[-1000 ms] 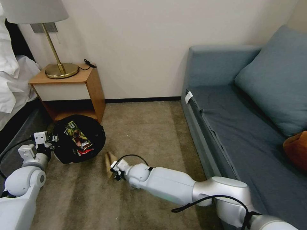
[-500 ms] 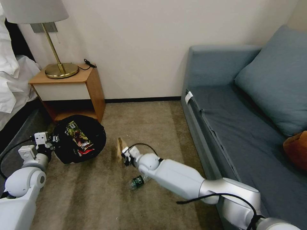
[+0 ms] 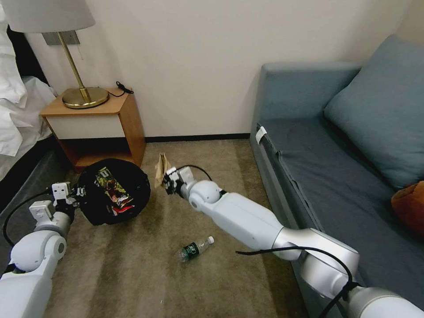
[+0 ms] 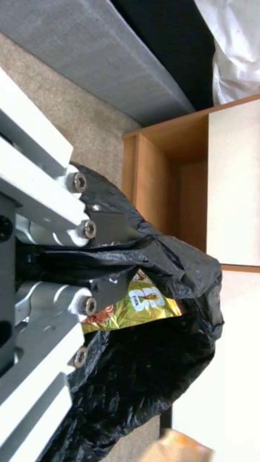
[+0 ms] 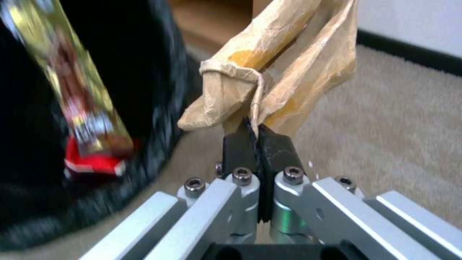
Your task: Pick up the trash bin, then pick up the garbage on the floor and place it into the trash bin.
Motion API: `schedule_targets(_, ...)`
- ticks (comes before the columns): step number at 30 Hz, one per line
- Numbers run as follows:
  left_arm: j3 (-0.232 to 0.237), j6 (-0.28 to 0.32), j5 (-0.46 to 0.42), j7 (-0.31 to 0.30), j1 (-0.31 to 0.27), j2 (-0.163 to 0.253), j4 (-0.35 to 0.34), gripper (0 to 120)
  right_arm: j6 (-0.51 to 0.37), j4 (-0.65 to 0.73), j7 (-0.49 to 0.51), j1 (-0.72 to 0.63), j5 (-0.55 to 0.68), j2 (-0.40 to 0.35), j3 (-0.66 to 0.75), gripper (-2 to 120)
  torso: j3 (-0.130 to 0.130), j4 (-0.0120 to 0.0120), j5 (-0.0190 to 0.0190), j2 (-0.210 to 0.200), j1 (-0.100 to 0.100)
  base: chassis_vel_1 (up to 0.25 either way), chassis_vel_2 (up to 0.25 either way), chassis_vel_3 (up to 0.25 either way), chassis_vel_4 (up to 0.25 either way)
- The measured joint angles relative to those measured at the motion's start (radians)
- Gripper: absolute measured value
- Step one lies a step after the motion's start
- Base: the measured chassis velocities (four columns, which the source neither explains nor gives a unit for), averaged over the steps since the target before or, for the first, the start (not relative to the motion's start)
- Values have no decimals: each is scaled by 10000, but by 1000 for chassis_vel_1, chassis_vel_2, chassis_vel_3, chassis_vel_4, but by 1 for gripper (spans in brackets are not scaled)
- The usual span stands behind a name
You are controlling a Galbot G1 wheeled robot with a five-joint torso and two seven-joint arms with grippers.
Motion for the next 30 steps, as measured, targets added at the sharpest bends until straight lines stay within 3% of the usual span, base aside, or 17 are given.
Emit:
schedule_targets(7, 42, -39, 32, 37, 13, -99, -3, 5, -55, 1279, 4, -72, 690, -383, 613, 0, 0, 0, 0, 0, 0, 0, 0, 0, 0)
schedule_targets(14, 173, -53, 36, 73, -46, -219, -122, 5, -167, 2843, -47, -393, 2269, -653, 939, 0, -1, 0, 1, 0, 0, 0, 0, 0, 0)
schedule_targets(22, 252, -53, 23, 138, -77, -315, -267, 5, -112, 3207, -502, -690, 3834, -383, 812, 0, -1, 0, 1, 0, 0, 0, 0, 0, 0)
schedule_targets(30, 224, -53, -96, 132, -45, -305, -346, 5, 172, 2907, -727, -1023, 4022, -7, 291, 0, -1, 1, 1, 0, 0, 0, 0, 0, 0)
